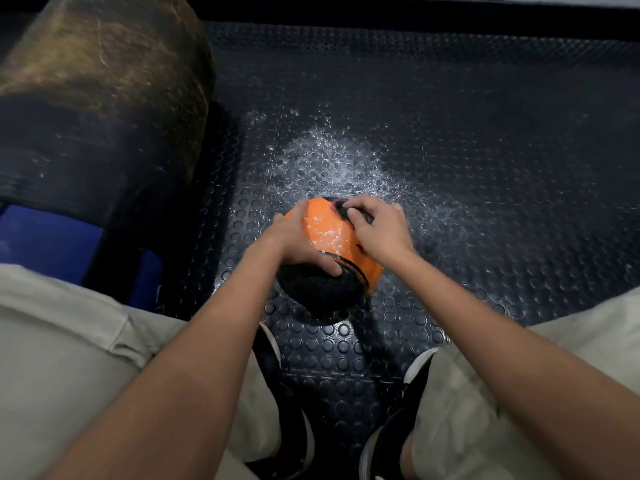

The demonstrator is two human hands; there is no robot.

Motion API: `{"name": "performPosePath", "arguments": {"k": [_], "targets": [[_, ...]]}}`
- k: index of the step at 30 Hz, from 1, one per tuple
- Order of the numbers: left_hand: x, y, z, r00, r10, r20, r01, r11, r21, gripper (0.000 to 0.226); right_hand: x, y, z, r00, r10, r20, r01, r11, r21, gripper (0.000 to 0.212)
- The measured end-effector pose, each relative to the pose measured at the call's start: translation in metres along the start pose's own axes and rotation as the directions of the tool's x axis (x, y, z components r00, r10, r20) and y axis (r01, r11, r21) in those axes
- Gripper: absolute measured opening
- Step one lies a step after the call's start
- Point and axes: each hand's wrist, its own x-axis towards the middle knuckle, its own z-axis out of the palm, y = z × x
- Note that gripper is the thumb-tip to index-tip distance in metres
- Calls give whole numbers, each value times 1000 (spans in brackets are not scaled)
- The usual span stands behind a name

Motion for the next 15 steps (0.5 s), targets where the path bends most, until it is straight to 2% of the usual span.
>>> {"name": "performPosePath", "arguments": {"k": [2, 5, 6, 8, 10, 12, 14, 15], "targets": [[-2, -2, 1, 1000, 9, -20, -9, 1000, -20, 157, 2, 12, -8, 997, 44, -57, -42, 998, 36, 19], [-3, 0, 2, 1000, 24, -15, -25, 999, -32, 154, 4, 25, -11, 960, 265, -90, -260, 963, 66, 17], [-3, 1, 2, 1000, 25, -7, -25, 999, -25, 154, 5, 25, -8, 959, 262, -108, -256, 965, 64, 17], [-2, 0, 0, 1000, 20, 5, -20, 1000, -11, 155, 3, 14, -2, 980, 154, -124, -151, 988, 39, 16], [0, -1, -1, 1000, 18, 3, -18, 1000, -4, 155, 0, 2, 3, 998, 7, -55, -8, 1000, -22, 18], [0, -2, -1, 1000, 22, -7, -22, 1000, -15, 153, 0, -3, 4, 997, -72, 1, 72, 997, -36, 19], [-1, -1, -1, 999, 34, -13, -35, 999, -29, 153, 2, 5, 0, 998, -34, -45, 34, 999, -5, 18], [-1, -1, 0, 999, 40, -13, -40, 999, -31, 153, 4, 10, -4, 996, 34, -85, -33, 999, 22, 18]]}}
